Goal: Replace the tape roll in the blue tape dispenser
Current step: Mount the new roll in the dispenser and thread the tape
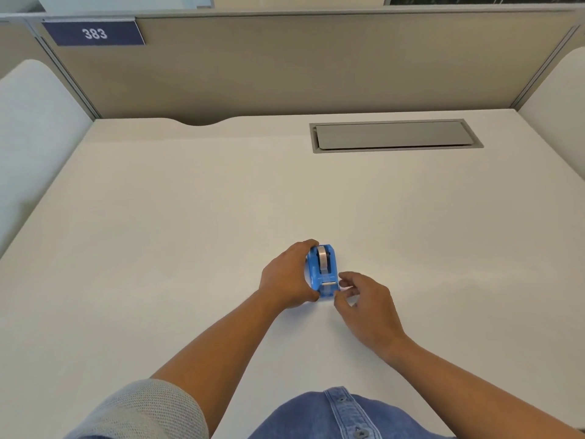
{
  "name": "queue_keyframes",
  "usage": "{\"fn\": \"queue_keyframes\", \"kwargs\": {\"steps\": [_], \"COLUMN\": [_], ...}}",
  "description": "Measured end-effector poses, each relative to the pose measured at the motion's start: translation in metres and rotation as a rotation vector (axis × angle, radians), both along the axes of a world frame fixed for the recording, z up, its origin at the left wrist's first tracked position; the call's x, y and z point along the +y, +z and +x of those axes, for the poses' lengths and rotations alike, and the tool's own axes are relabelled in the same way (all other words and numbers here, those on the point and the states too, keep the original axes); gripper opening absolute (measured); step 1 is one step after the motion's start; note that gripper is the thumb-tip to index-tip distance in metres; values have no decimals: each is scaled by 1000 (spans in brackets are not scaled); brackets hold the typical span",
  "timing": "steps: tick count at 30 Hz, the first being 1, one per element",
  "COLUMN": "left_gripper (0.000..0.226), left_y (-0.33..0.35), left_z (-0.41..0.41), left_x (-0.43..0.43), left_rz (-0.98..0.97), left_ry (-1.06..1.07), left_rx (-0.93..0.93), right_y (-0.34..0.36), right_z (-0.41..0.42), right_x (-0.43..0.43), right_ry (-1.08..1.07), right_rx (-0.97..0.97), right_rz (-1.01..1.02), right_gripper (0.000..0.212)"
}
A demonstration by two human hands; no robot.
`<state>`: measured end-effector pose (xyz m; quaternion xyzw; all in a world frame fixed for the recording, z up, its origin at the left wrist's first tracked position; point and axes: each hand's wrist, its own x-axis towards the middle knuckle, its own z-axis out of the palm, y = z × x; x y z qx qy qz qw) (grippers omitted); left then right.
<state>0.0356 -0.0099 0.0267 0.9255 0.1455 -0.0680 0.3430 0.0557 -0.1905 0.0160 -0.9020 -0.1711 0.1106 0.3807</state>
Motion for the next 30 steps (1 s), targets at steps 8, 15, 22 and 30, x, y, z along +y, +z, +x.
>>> {"fn": "queue_keyframes", "kwargs": {"steps": [8, 15, 22, 30], "left_gripper": [98, 94, 95, 94], "left_y": [-1, 0, 1, 3], "left_z": [1, 1, 0, -1], "left_x": [-1, -2, -3, -4], "left_rz": [3, -3, -1, -2], "left_ry": [4, 11, 13, 12], "left_rx": [-8, -22, -18, -3], "right_y": [8, 13, 10, 10], "right_z": [16, 24, 24, 17], "right_x": [11, 14, 17, 20], "right_ry": [71, 209, 223, 177], "right_rx": [-84, -125, -117, -121], "right_rz": [-140, -279, -331, -342], "right_gripper": [24, 30, 32, 33]}}
